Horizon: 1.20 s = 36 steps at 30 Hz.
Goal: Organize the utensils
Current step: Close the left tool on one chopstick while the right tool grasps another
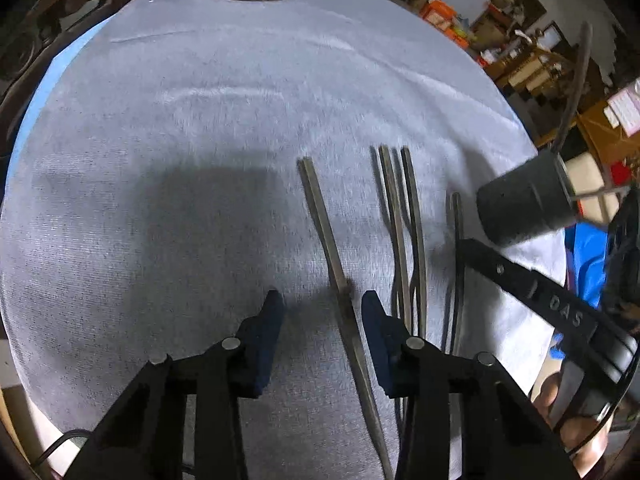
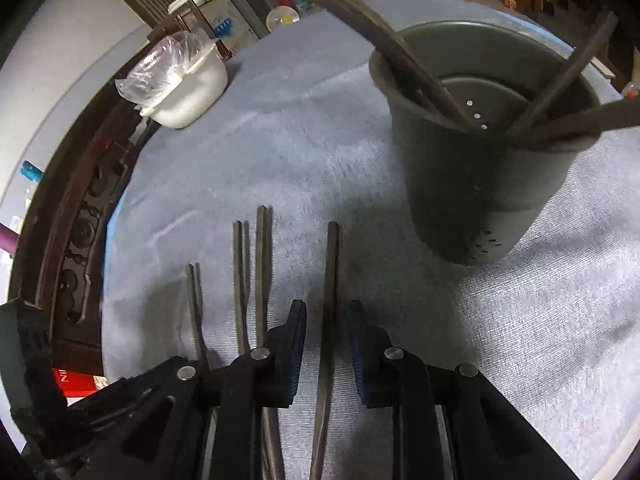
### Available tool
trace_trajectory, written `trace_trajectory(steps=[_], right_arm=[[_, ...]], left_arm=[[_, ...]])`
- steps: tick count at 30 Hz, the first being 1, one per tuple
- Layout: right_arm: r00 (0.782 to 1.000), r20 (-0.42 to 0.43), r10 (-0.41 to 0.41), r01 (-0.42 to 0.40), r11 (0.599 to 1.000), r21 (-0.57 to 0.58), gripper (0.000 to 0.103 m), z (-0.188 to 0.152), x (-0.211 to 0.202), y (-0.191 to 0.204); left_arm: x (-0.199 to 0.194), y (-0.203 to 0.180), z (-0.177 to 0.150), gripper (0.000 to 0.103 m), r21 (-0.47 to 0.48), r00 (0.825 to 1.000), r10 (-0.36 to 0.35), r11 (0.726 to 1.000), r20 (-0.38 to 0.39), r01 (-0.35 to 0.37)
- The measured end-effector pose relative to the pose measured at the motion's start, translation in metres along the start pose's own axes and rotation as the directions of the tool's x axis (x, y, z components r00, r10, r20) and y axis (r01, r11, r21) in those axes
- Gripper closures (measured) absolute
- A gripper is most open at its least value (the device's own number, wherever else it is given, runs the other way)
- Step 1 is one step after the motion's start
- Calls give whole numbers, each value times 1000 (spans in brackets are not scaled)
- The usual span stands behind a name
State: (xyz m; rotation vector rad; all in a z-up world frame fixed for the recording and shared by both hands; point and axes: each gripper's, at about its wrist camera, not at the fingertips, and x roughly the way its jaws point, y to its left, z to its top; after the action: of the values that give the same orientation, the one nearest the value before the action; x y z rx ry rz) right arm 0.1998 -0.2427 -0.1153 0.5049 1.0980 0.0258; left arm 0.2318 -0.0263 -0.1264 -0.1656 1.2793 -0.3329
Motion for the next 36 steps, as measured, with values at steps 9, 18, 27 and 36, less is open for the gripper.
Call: trace_trajectory(steps=[9, 18, 27, 36], right_arm=[[997, 43, -64, 63, 998, 17, 78, 22, 2, 5], [982, -15, -189, 188, 982, -21, 78, 37, 29, 15], [983, -3, -184, 183, 980, -79, 96, 37, 29, 24], [987, 149, -63, 78, 992, -99, 97, 29, -33, 32]], left_arm=[[-9, 3, 43, 61, -15, 999, 32, 999, 27, -31], [23, 3, 67, 61, -77, 996, -16, 997, -89, 10], [34, -6, 65, 95, -56, 993, -44, 998, -106, 38], [-26, -20, 56, 96, 8, 997, -59, 998, 58, 58]])
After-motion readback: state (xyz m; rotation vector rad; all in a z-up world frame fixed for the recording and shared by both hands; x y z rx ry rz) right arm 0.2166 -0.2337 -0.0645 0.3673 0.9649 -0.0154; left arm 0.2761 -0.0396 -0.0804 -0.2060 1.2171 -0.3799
